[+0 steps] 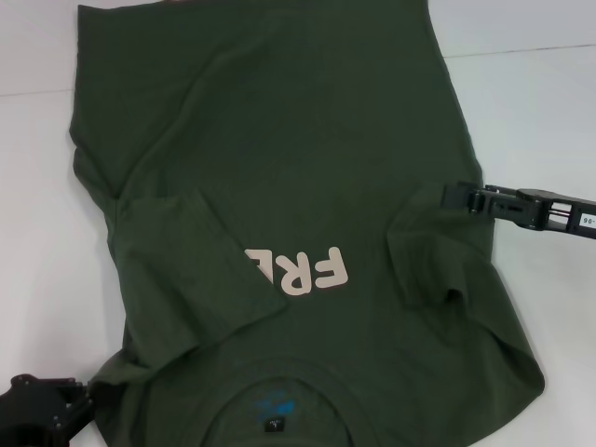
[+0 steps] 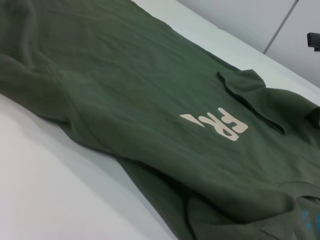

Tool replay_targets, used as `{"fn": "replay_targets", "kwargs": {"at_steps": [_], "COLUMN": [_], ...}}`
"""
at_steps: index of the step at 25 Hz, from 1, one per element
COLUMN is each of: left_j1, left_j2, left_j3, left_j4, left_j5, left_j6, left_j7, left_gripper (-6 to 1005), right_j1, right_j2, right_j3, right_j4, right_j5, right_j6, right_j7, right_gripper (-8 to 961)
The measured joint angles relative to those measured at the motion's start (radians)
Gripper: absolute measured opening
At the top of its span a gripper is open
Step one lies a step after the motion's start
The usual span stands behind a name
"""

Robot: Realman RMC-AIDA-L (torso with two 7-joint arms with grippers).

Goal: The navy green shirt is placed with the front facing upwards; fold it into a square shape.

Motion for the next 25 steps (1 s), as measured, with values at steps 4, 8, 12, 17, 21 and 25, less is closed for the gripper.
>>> {"fn": "replay_targets", "kwargs": {"at_steps": [4, 8, 12, 17, 21, 25], "left_j1": [-0.004, -0.006, -0.008, -0.011, -0.015, -0.026], "left_j2": [0.001, 0.003, 0.004, 0.004, 0.004, 0.002], "left_j3": [-0.001, -0.002, -0.003, -0.001, -0.001, -0.002], "left_j4": [0.0, 0.003, 0.007, 0.007, 0.008, 0.008], "left_j5": [-0.003, -0.005, -0.001, -0.004, -0.009, -0.01], "left_j6": [0.002, 0.005, 0.008, 0.015, 0.026, 0.029], "left_j7": [0.0, -0.007, -0.014, -0.019, -0.022, -0.024], "left_gripper": [33, 33, 34, 35, 36, 36], "right_j1": [-0.002, -0.009, -0.039, -0.066, -0.075, -0.077], "right_j2": [0.0, -0.002, -0.007, -0.011, -0.01, -0.011], "right_j3": [-0.002, -0.009, -0.01, -0.011, -0.011, -0.011], "right_j4": [0.0, -0.001, -0.019, -0.07, -0.165, -0.275], "right_j5": [0.0, -0.006, -0.022, -0.09, -0.164, -0.257], "right_j6": [0.0, 0.001, -0.016, -0.062, -0.112, -0.152], "right_j7": [-0.003, 0.0, 0.002, 0.056, 0.178, 0.338], "right_gripper": [713, 713, 713, 713, 712, 712]}}
